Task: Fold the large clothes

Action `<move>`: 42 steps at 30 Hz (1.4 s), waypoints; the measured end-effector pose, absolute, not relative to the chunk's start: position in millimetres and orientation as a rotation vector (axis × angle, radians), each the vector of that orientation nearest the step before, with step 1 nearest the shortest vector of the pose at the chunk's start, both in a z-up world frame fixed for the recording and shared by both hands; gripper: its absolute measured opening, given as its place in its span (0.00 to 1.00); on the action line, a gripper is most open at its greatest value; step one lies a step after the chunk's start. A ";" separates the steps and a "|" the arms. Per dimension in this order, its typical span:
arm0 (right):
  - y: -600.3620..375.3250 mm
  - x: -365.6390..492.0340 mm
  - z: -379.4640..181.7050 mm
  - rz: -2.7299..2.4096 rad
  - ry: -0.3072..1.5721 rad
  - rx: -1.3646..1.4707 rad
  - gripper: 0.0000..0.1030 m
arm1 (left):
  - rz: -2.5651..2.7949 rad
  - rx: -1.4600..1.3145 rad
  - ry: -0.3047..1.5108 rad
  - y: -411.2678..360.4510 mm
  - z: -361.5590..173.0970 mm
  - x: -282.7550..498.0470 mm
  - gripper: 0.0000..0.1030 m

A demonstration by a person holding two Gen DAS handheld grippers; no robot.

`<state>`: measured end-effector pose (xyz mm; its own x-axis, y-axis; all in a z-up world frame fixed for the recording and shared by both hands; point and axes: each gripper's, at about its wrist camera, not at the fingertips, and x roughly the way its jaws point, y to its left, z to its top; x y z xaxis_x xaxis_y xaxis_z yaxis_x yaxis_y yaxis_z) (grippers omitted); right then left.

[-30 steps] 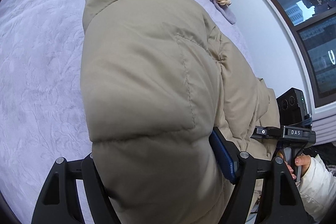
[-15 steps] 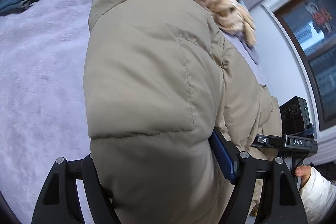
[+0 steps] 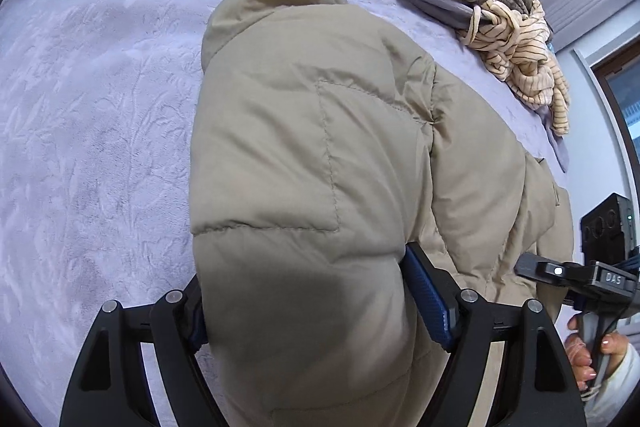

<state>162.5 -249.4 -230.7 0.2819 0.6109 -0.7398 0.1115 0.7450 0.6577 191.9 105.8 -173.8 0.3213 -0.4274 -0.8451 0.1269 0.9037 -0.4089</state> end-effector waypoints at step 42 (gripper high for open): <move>-200.5 169.8 -195.2 0.193 1.171 0.527 0.05 | -0.245 -0.057 1.056 39.3 -150.4 223.6 0.79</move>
<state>169.8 -200.5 -195.2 0.3897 0.4105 -0.8244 0.1246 0.8634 0.4889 223.6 39.3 -150.4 0.4683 -0.2267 -0.8540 0.1721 0.9714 -0.1635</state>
